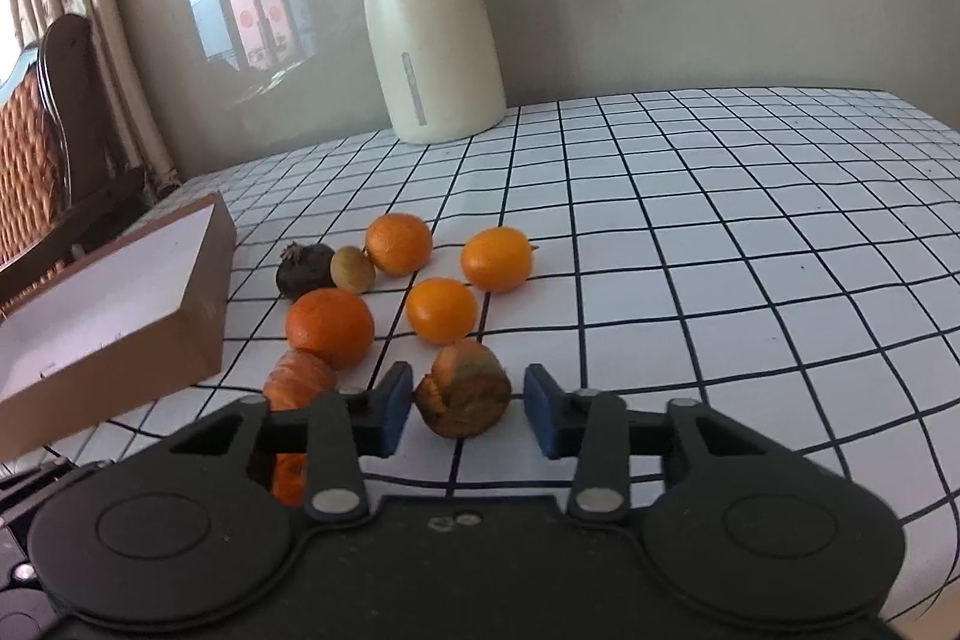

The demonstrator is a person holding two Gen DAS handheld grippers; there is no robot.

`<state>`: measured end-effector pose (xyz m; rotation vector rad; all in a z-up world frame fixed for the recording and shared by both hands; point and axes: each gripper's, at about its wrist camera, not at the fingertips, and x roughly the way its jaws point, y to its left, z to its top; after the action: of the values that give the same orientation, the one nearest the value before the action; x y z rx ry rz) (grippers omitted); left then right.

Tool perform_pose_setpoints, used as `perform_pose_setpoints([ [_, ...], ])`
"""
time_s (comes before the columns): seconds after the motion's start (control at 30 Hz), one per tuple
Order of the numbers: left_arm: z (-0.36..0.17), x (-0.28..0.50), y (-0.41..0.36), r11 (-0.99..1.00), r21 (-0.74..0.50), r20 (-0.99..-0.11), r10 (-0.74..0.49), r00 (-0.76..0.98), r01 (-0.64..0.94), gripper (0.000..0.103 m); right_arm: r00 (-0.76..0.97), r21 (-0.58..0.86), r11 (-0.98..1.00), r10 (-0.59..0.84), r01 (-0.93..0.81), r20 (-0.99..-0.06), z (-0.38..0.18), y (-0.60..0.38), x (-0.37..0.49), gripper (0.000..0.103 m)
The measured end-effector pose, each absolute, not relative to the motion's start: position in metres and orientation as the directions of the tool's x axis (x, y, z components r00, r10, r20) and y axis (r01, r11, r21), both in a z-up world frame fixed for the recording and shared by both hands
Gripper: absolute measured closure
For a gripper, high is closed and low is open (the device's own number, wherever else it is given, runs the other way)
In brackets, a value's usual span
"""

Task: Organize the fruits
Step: 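Lift the carrot piece with the left gripper and carry it over the brown box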

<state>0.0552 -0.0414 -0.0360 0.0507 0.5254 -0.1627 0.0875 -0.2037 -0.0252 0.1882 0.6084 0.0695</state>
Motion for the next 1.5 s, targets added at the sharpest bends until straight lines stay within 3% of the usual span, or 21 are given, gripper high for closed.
perform_pose_setpoints([
  [0.33,-0.035,0.055,-0.038,0.987,-0.019,-0.499,-0.148,0.854,0.16,0.069,0.841,0.188,0.982,0.102,0.0,-0.532,-0.023,-0.205,0.083,0.078],
  [0.7,-0.017,0.047,-0.011,0.994,-0.043,-0.427,-0.109,0.898,0.101,0.069,0.867,0.235,0.969,0.184,-0.08,-0.463,-0.006,-0.192,0.072,0.078],
  [1.17,0.004,0.03,0.089,0.982,-0.084,-0.344,0.133,0.93,-0.172,0.069,0.845,0.236,0.926,0.368,-0.295,-0.388,0.02,-0.126,0.084,0.078],
  [1.5,0.005,0.034,0.154,0.924,-0.104,-0.367,0.307,0.878,-0.367,0.069,0.811,0.214,0.903,0.429,-0.373,-0.397,0.02,-0.085,0.116,0.078],
])
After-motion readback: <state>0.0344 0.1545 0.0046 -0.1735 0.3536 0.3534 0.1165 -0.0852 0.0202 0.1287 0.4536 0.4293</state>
